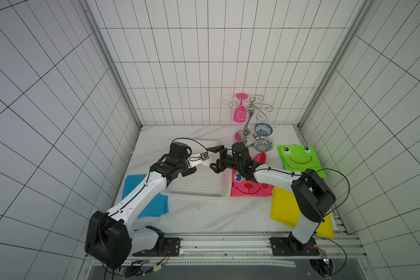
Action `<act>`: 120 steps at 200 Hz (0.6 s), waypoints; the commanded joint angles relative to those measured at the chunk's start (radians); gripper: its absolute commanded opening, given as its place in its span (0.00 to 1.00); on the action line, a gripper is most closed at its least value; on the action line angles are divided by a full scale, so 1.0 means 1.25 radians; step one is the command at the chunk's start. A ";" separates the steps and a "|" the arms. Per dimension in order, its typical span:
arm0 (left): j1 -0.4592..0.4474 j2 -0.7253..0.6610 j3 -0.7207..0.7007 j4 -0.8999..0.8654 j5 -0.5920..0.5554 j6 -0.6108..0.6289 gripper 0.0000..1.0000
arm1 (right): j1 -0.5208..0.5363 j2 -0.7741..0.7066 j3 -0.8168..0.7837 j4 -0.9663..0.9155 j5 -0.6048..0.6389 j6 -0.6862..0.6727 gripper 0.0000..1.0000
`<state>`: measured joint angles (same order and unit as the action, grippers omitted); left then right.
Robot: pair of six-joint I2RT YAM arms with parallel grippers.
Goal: Put the folded raincoat in the basket
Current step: Place the raincoat in the basket.
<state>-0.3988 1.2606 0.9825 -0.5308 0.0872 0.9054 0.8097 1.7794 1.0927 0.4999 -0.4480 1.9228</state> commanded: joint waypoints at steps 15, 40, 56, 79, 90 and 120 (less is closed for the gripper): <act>0.005 -0.026 0.012 -0.030 0.043 -0.003 0.00 | 0.021 0.019 0.035 0.032 0.035 0.041 0.29; 0.036 -0.038 0.055 -0.130 0.085 0.039 0.15 | 0.024 -0.004 0.018 -0.004 0.038 0.016 0.09; 0.063 -0.044 0.096 -0.221 0.129 0.066 0.51 | 0.024 -0.019 0.000 -0.008 0.044 0.000 0.06; 0.104 -0.054 0.160 -0.360 0.209 0.098 0.62 | 0.026 -0.030 -0.018 -0.001 0.033 -0.034 0.05; 0.118 -0.060 0.179 -0.399 0.226 0.094 0.65 | 0.028 -0.038 -0.031 -0.001 0.031 -0.049 0.06; 0.156 -0.076 0.208 -0.460 0.235 0.035 0.73 | 0.043 -0.050 -0.060 0.015 0.016 -0.088 0.06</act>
<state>-0.2371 1.1885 1.2102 -0.9745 0.3153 0.9981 0.8436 1.7565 1.0592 0.4953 -0.4179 1.8767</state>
